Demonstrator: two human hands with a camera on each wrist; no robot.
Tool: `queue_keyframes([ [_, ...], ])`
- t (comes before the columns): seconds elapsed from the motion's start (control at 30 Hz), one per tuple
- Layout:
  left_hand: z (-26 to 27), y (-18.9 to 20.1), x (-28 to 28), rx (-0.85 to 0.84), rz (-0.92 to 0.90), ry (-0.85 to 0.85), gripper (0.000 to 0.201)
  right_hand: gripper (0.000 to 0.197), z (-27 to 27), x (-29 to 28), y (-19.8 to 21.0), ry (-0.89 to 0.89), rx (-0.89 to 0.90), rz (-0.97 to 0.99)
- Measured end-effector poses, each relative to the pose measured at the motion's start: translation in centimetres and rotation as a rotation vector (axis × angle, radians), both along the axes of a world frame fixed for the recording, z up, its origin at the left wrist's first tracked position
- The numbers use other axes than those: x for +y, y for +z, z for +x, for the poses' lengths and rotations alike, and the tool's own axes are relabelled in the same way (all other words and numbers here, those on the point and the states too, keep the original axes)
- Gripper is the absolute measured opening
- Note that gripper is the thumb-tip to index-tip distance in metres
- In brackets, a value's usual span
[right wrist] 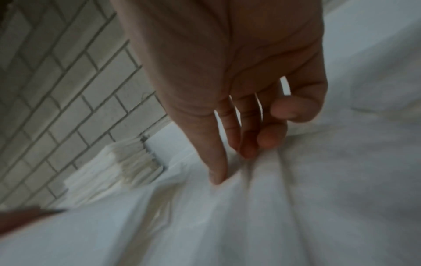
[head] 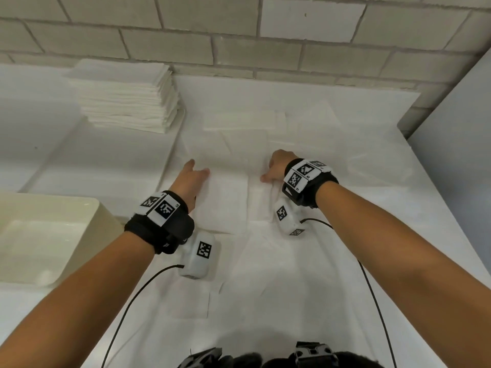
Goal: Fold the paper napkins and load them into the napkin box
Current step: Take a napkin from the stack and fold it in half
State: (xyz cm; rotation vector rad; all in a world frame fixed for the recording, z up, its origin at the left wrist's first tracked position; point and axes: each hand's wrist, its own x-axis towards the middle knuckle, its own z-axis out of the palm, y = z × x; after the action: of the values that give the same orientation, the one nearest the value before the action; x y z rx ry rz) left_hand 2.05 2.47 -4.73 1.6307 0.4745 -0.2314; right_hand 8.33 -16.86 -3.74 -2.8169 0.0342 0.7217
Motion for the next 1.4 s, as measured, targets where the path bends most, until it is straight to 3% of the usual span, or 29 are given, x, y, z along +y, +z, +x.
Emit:
queue_keyframes([
  [0.07,0.3,-0.2,0.3,0.016,-0.024,0.06,0.045,0.038,0.1,0.2,0.3,-0.046,-0.028,0.117],
  [0.17,0.4,0.1,0.5,0.043,-0.185,0.048,0.021,0.056,-0.2,1.3,1.4,-0.176,-0.034,0.405],
  [0.23,0.0,0.8,0.3,0.002,-0.36,-0.027,0.024,0.066,-0.6,2.1,2.3,-0.212,0.045,0.528],
  [0.3,-0.3,1.5,-0.2,-0.058,-0.503,-0.059,0.028,0.068,-1.0,2.5,3.2,-0.138,0.094,0.518],
  [0.43,-1.0,2.6,-0.8,-0.11,-0.704,-0.028,0.031,0.037,-1.5,1.6,4.9,-0.124,-0.005,0.634],
  [0.53,-1.5,2.9,-0.9,-0.173,-0.712,-0.056,0.03,0.019,-2.1,0.3,5.6,-0.208,-0.041,0.819],
  [0.73,-2.6,3.7,-1.4,-0.251,-0.724,-0.04,0.029,0.003,-3.7,-0.9,6.5,-0.205,-0.163,0.968],
  [0.83,-3.4,4.6,-1.3,-0.241,-0.721,-0.213,0.037,0.005,-4.6,0.1,6.7,-0.161,-0.078,1.086],
  [0.9,-3.5,4.6,-0.9,-0.206,-0.662,-0.253,0.039,0.007,-4.9,1.2,6.2,-0.114,-0.073,1.042],
  [0.97,-3.2,3.9,0.1,-0.193,-0.635,-0.133,0.04,0.017,-4.1,1.8,5.0,-0.143,-0.09,0.908],
  [1.03,-3.2,3.3,1.3,-0.173,-0.563,0.023,0.036,0.033,-2.6,1.5,3.1,-0.181,-0.063,0.632],
  [1.1,-3.6,2.7,2.5,-0.143,-0.496,0.074,0.027,0.042,-1.5,0.9,1.2,-0.118,-0.029,0.291],
  [1.17,-3.9,1.9,3.8,-0.122,-0.452,0.111,0.024,0.045,-0.8,0.9,-0.1,-0.046,-0.043,0.113],
  [1.3,-3.9,1.2,6.0,-0.126,-0.426,0.219,0.026,0.044,0.7,3.4,0.6,0.079,-0.199,0.057],
  [1.4,-3.6,1.4,6.8,-0.144,-0.463,0.26,0.026,0.051,1.5,6.0,0.9,0.165,-0.142,0.092],
])
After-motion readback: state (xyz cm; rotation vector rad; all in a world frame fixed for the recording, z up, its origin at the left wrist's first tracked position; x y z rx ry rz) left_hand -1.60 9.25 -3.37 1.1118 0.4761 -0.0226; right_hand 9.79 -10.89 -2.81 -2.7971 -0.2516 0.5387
